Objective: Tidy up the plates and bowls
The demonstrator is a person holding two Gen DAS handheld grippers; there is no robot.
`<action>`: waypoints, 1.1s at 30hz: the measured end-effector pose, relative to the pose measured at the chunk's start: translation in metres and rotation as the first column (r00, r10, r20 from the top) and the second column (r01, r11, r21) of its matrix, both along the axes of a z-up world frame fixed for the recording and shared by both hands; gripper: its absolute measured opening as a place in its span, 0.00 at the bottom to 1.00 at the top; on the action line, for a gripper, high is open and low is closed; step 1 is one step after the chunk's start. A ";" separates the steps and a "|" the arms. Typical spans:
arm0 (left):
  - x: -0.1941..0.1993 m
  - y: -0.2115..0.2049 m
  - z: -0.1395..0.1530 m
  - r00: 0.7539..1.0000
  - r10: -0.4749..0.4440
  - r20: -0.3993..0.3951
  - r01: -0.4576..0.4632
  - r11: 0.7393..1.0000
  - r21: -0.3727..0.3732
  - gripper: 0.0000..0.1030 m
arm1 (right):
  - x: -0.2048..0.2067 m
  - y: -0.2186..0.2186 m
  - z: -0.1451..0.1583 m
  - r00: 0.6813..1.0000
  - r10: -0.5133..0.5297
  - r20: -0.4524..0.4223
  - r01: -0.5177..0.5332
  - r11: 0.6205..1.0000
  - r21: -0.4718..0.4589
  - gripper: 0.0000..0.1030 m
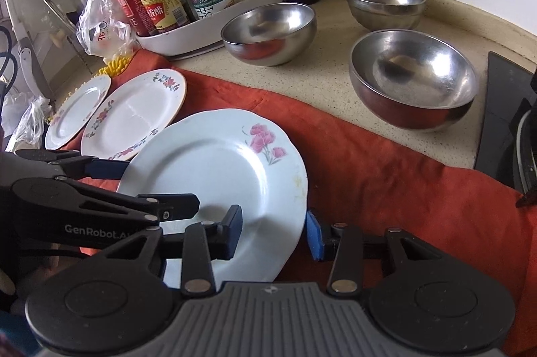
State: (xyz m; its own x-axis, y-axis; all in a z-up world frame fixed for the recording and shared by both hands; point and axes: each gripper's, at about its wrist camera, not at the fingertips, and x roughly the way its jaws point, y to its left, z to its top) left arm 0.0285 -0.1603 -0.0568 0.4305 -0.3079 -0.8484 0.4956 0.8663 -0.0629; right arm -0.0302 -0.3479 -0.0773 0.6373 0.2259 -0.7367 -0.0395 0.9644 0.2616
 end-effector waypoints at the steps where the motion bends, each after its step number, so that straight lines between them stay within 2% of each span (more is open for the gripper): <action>1: -0.001 -0.001 0.002 1.000 -0.005 0.005 0.005 1.000 -0.004 0.90 | -0.001 -0.002 0.001 1.000 -0.006 -0.003 0.006 1.000 0.004 0.41; 10: -0.004 -0.005 0.014 0.999 -0.036 0.035 0.037 0.999 -0.031 0.90 | -0.013 -0.008 0.014 0.997 -0.071 0.025 0.070 0.997 0.020 0.41; 18: 0.003 0.006 0.021 0.998 -0.025 0.052 0.028 0.998 -0.052 0.91 | -0.010 -0.001 0.027 0.993 -0.094 0.072 0.093 0.996 0.017 0.41; 24: 0.013 0.023 0.029 0.997 0.014 0.072 -0.010 0.998 -0.061 0.91 | 0.004 0.013 0.034 0.993 -0.072 0.089 0.071 0.997 0.015 0.41; 33: 0.036 0.062 0.034 0.990 0.119 0.077 -0.115 0.992 -0.055 0.91 | 0.038 0.047 0.041 0.993 -0.001 0.115 0.000 1.000 0.015 0.41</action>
